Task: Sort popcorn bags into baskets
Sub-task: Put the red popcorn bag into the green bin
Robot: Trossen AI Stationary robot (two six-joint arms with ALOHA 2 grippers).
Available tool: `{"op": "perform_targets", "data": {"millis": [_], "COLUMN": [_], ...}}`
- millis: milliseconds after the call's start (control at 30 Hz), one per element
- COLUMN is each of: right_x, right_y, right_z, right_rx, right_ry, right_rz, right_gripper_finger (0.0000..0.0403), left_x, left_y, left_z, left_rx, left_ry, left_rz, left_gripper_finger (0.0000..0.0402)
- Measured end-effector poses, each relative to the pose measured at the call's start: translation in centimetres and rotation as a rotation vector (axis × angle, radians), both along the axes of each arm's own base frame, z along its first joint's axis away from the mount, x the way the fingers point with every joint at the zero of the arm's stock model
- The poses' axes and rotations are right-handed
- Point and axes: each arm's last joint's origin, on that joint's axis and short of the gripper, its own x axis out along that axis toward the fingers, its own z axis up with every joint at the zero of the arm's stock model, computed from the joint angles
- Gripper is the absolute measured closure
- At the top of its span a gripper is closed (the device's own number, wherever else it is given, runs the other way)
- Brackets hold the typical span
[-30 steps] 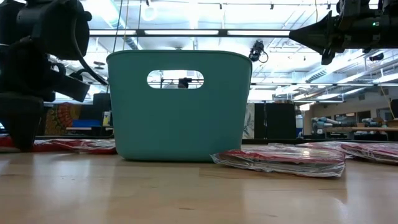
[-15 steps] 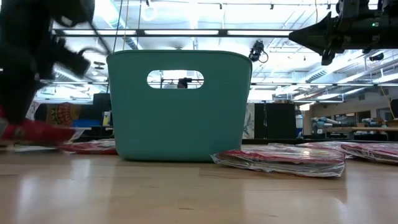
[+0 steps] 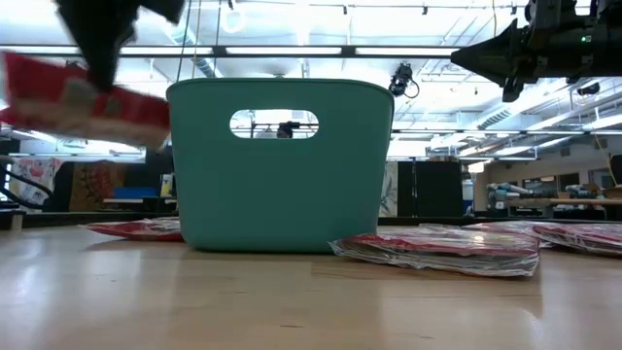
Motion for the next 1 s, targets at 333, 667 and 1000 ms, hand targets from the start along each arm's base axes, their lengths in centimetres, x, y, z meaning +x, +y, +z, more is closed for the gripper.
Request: {"op": "perform_targets", "data": {"millis": [333,667,1000], "right_x": [0.0,0.0,0.1], "right_y": [-0.3,-0.3,-0.3], "right_z": [0.0,0.0,0.0], "right_rx": [0.013,0.014,0.013], "right_ry": [-0.006,-0.007,-0.004], "right_rz": [-0.019,-0.01,-0.01], "right_gripper_finger": [0.0384,0.0384,0.0384], "left_x": [1.9,5.8,6.8], "left_y": [0.1,-1.9,-0.1], "left_z": [4.2,1.6,-3.6], "left_rx": [0.299,0.538,0.695], "left_ry": [-0.148,-0.082,0.162], "left_rz": [-0.451,-1.434,-1.881], "left_gripper_finger": [0.0401,0.0401,0.0396]}}
